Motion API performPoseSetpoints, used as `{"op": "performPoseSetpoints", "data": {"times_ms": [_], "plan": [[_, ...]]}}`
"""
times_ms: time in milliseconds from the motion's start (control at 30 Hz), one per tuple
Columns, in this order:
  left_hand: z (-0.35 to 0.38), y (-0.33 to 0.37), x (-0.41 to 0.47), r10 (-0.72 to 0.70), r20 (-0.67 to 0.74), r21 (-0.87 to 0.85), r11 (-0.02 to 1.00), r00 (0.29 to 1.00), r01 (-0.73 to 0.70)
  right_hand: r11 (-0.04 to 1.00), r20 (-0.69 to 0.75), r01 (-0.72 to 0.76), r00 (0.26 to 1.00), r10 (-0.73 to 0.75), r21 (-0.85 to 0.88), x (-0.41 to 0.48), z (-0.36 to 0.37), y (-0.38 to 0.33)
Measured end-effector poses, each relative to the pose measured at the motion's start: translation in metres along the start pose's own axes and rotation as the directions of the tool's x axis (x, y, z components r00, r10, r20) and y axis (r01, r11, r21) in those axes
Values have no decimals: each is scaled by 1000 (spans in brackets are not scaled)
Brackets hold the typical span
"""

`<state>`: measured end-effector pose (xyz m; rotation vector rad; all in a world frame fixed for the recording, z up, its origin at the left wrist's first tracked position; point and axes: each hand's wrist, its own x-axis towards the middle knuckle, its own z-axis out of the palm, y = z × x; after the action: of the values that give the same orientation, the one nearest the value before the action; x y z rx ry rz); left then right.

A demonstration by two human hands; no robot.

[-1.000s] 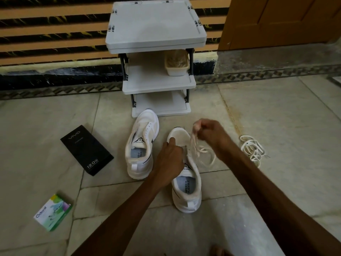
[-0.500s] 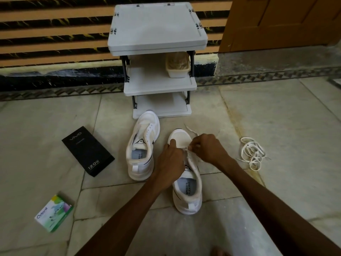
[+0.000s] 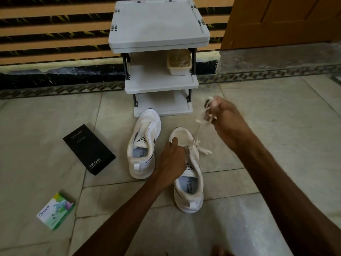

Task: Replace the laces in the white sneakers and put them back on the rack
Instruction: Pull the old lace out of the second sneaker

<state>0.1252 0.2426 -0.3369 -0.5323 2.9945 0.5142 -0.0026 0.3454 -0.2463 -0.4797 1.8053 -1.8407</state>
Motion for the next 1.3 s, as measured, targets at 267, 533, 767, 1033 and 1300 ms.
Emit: {"op": "performPoseSetpoints", "data": {"times_ms": [267,533,767,1033,1300], "plan": [[1,0,0,17,3,-14,1000,1000,-17,696,-24,-11,1000,-10,-718,12,9,33],[3,-1,-1,19,14,-11,1000,1000,-18,251,78,41,987,138,-967,7,10,97],[4,-2,2,10,25,5,1000,1000,-10,785,-84,100,978,-190,-611,9,-8,29],[5,-2,3,9,35,20,1000,999,-10,936,-254,193,928,-272,-295,-6,-5,32],[8,-3,4,-27,12,-20,999,1000,27,955,-246,3,966,-79,-298,-2,3,49]]}}
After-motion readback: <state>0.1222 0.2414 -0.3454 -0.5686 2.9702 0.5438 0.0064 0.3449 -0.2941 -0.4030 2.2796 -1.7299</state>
